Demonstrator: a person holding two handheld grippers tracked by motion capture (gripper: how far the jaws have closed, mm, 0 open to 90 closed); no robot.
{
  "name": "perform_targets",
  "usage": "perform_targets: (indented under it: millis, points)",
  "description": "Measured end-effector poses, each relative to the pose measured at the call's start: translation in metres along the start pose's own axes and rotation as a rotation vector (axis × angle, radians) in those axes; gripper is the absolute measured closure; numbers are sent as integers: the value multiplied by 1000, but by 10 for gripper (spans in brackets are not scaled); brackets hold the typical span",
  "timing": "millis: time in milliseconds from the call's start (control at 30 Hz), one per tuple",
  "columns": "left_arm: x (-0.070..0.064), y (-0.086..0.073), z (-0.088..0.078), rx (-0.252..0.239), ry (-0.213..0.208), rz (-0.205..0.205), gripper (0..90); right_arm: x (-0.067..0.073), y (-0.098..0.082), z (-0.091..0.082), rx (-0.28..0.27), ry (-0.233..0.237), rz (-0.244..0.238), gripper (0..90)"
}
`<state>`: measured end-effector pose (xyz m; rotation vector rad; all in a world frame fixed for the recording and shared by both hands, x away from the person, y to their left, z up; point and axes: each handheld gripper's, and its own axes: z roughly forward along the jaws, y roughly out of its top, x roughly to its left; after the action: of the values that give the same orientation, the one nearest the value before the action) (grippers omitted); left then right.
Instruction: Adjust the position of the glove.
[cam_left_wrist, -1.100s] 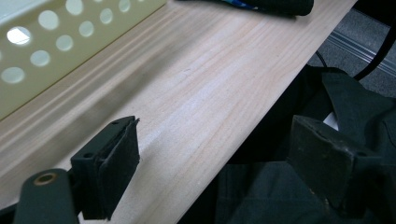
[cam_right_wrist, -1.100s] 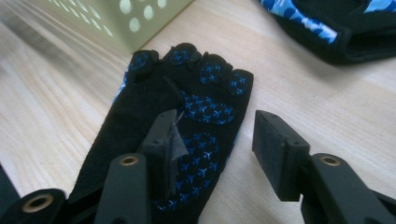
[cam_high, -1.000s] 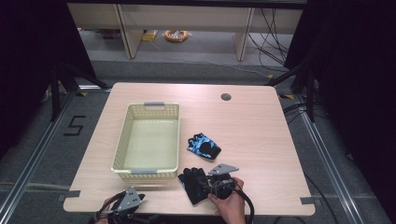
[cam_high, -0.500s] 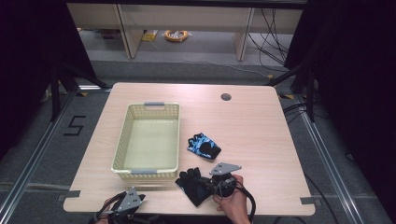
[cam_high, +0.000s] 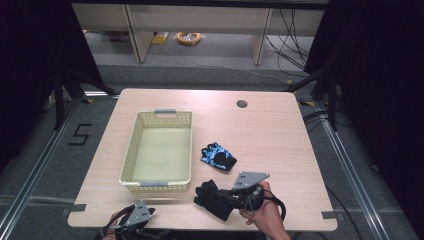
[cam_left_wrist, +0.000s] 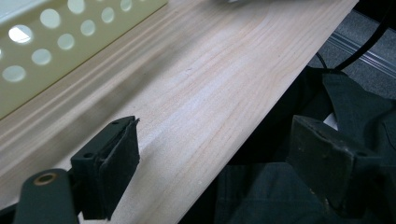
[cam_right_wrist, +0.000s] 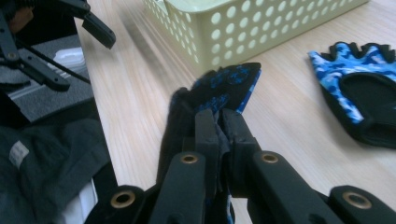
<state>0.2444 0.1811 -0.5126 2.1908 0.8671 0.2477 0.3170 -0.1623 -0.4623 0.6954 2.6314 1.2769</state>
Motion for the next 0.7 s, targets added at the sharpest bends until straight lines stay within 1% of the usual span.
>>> perform_targets:
  millis: [33, 100, 133, 167, 200, 233, 267, 300, 333, 400, 433, 467, 500, 533, 567, 600, 633, 667, 700]
  points:
    - [1, 0, 0, 1, 2, 14, 160, -5, -1, -3, 13, 18, -10, 864]
    - [2, 0, -1, 8, 8, 25, 160, -11, -4, -5, 21, 19, -9, 864]
    - [2, 0, -1, 8, 8, 25, 160, -13, -4, -5, 29, 32, -19, 863]
    - [2, 1, -1, 7, 8, 25, 160, -13, -4, -5, 29, 32, -19, 863]
    - [2, 1, -1, 7, 8, 25, 160, -17, -5, -5, 43, 51, -25, 863]
    - [2, 1, -1, 9, 7, 26, 160, -21, -6, -5, 38, 61, -38, 863]
    - [0, 0, 1, -8, -3, 5, 160, -23, -6, -5, 47, 83, -50, 862]
    - [1, 0, 1, -7, -3, 3, 160, -26, -6, -3, 49, 100, -64, 862]
    - [2, 0, 0, 9, 8, 24, 160, -29, -5, -2, 58, 110, -81, 861]
    - [2, 0, 0, 4, 0, 16, 160, -34, -3, 0, 77, 126, -89, 860]
    - [2, 0, 0, 7, 0, 20, 160, -38, -2, 3, 77, 130, -94, 860]
    - [2, 0, 0, 11, 8, 4, 160, -40, -1, 4, 85, 137, -90, 860]
    - [2, 0, 0, 10, 6, 4, 160, -43, 0, 7, 87, 139, -86, 860]
    - [2, 0, 0, 10, 7, 3, 160, -46, 2, 10, 98, 155, -100, 860]
    - [2, 0, 0, 12, 8, 2, 160, -50, 4, 17, 114, 176, -117, 858]
    - [2, 0, 0, 12, 8, 2, 159, -50, 4, 17, 114, 176, -117, 858]
    - [3, 0, 0, 5, 7, 16, 160, -54, 5, 24, 134, 185, -125, 856]
    - [3, 0, 0, 5, 7, 16, 159, -54, 5, 24, 134, 185, -125, 856]
    - [2, 0, 0, 4, 6, -6, 159, -55, 5, 26, 149, 172, -109, 855]
